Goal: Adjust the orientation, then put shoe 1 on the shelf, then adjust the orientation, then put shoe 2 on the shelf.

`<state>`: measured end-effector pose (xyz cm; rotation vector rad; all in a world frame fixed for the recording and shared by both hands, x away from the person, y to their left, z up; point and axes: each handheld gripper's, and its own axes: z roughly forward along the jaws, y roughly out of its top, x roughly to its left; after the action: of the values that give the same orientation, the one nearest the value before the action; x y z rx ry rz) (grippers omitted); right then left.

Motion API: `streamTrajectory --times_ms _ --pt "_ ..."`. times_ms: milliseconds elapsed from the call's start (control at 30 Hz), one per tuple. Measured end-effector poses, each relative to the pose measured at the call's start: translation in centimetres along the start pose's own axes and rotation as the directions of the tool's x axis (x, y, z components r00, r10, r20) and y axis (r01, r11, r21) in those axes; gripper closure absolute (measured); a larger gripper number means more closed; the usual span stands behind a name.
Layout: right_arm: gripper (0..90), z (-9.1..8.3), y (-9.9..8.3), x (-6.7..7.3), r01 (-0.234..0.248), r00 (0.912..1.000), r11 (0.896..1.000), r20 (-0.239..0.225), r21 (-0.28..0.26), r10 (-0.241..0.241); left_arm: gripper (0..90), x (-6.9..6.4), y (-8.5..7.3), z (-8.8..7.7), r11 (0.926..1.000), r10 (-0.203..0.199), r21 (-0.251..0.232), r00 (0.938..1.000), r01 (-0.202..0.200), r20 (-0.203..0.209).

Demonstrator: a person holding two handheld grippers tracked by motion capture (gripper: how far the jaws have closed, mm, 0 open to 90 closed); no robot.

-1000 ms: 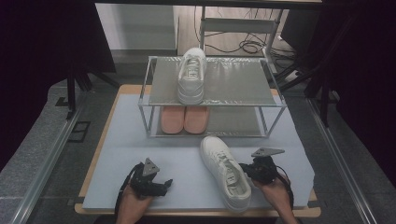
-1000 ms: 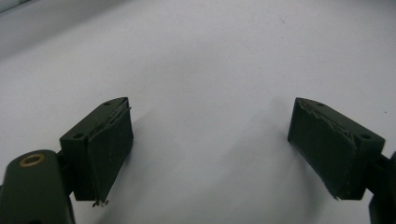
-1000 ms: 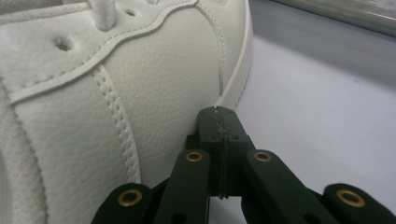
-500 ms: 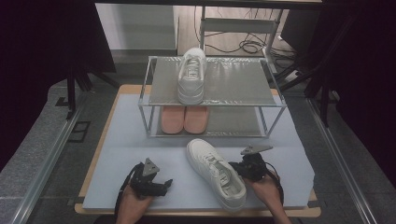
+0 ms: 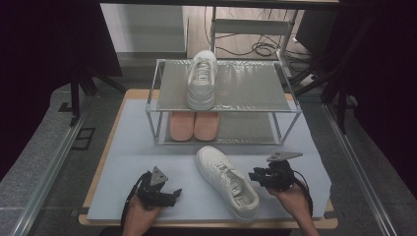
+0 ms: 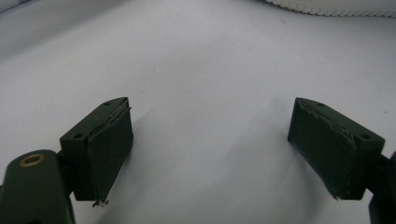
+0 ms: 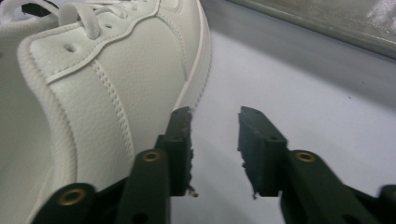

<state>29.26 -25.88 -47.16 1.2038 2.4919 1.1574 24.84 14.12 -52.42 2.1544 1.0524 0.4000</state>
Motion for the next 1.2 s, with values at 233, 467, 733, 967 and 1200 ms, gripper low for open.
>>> streamTrajectory --times_ms 233,467,733,967,1200 --pt "46.7 -0.9 0.2 -0.1 0.006 0.9998 0.999 -0.019 0.043 -0.005 14.0 0.0 0.0 0.0 1.0 -0.001 0.0 1.0 0.001 0.001" --pt "38.4 -1.4 0.4 0.0 0.03 0.9993 0.998 -0.022 0.061 -0.029 14.0 0.0 0.0 0.0 1.0 -0.001 0.0 1.0 0.001 0.0" --pt "33.3 -2.3 0.8 0.4 0.032 0.9994 0.998 -0.016 0.06 -0.031 14.0 0.0 0.0 0.0 1.0 -0.001 0.0 1.0 0.001 0.0" --pt "28.3 -3.0 1.4 1.2 0.036 0.9989 0.996 -0.034 0.077 -0.033 14.0 0.0 0.0 0.0 1.0 -0.005 -0.004 1.0 0.005 0.0" --pt "24.9 -3.3 2.0 2.2 0.071 0.9966 0.991 -0.05 0.11 -0.066 14.0 0.0 0.0 0.0 1.0 -0.005 -0.004 1.0 0.005 0.0"
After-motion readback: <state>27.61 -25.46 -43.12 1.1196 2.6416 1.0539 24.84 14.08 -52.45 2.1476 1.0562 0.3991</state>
